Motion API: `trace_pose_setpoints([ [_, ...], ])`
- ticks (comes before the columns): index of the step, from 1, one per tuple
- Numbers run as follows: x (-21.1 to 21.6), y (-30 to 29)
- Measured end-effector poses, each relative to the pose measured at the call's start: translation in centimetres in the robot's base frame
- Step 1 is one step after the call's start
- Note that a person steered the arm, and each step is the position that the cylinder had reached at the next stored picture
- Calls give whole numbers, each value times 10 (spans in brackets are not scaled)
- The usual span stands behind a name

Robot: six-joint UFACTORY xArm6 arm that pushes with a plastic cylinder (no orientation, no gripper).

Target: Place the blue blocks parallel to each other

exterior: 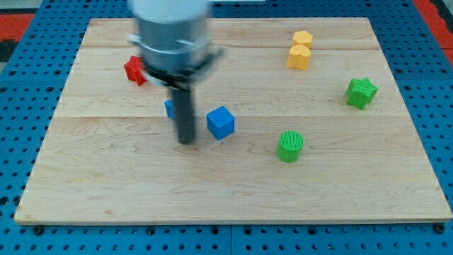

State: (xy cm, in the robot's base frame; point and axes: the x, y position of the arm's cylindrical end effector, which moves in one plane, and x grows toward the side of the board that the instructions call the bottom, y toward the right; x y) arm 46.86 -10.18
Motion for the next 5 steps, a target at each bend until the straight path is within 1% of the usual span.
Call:
trace_pose_setpoints([
  [1, 13, -22],
  [2, 70, 11],
  [3, 73, 45],
  [4, 28, 55],
  [5, 38, 77],
])
